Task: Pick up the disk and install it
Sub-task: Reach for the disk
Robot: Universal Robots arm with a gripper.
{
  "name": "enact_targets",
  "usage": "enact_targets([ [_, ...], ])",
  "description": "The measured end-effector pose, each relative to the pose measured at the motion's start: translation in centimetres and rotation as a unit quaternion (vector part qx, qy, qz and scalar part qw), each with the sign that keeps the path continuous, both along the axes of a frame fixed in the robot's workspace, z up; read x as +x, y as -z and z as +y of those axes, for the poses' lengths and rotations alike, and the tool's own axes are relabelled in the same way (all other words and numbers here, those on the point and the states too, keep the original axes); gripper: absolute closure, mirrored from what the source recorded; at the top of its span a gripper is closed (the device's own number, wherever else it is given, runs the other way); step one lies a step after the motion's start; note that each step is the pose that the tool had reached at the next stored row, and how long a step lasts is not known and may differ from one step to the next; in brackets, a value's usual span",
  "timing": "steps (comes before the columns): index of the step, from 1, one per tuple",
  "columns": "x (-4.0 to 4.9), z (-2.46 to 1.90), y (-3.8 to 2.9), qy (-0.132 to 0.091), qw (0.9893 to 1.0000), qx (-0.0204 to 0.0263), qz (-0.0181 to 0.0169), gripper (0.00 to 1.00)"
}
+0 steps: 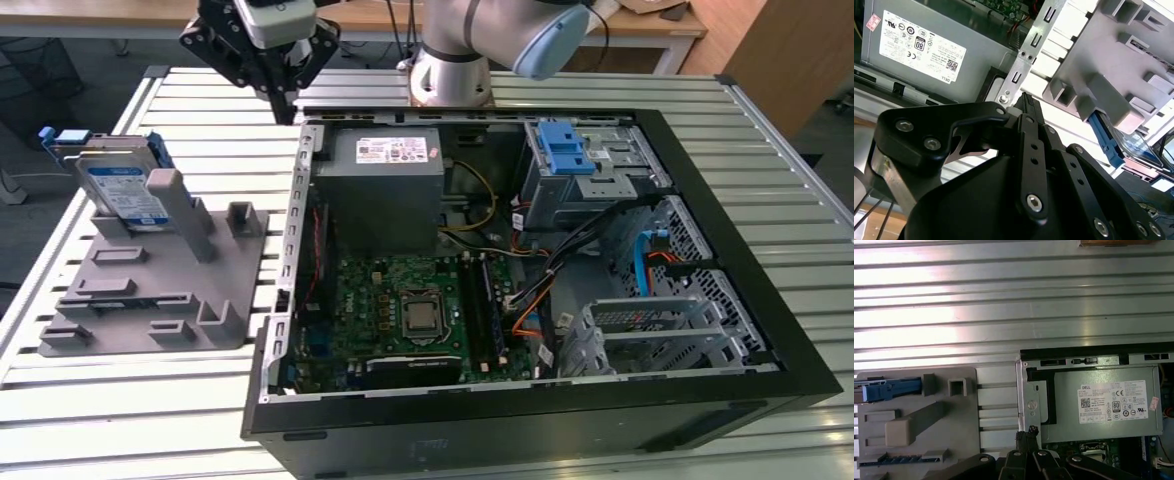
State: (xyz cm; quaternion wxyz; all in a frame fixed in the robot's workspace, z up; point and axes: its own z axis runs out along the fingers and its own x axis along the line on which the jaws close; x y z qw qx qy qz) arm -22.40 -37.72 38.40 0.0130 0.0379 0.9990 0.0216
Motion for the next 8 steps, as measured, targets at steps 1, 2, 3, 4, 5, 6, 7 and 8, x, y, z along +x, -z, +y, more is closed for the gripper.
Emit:
enact_targets([
  [1, -0.05, 0.03, 0.01, 0.0, 1.0, 0.0, 0.0, 0.89],
  [2, -0.1, 0.08, 0.04, 0.0, 1.0, 0.0002, -0.0002, 0.89],
  [3, -0.15, 0.14, 0.05, 0.0, 1.0, 0.0001, -0.0002, 0.89],
  [4, -0.21, 0.22, 0.04, 0.0, 1.0, 0.0001, -0.0001, 0.89],
  [5, -0.29, 0.34, 0.05, 0.0, 1.0, 0.0001, -0.0001, 0.89],
  [6, -0.41, 0.51, 0.05, 0.0, 1.0, 0.0001, -0.0001, 0.89],
  [7, -0.6, 0.72, 0.06, 0.0, 1.0, 0.0001, -0.0001, 0.89],
  [8, -0.82, 0.92, 0.07, 0.0, 1.0, 0.0001, 0.0, 0.89],
])
